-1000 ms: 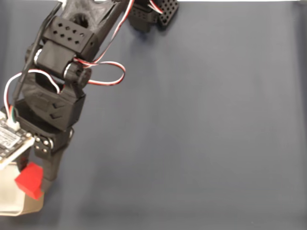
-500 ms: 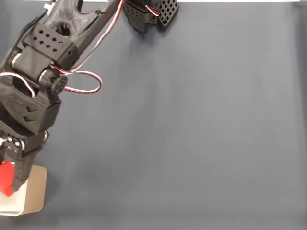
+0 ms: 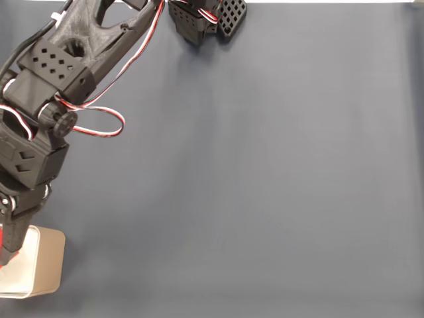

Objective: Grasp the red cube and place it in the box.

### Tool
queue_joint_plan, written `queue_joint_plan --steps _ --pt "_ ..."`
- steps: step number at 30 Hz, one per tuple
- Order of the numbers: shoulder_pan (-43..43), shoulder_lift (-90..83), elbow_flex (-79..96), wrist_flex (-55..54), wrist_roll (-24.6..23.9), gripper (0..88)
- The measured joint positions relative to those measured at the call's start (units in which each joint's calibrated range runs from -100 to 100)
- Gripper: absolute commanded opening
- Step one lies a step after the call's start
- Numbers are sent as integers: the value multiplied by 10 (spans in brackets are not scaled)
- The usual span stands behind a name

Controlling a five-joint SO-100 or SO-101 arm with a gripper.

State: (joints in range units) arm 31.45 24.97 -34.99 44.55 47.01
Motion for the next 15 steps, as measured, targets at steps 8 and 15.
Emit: queue_joint_plan --steps 8,15 --pt "1 16 -16 0 -1 13" --pt "7 24 -35 0 -1 13"
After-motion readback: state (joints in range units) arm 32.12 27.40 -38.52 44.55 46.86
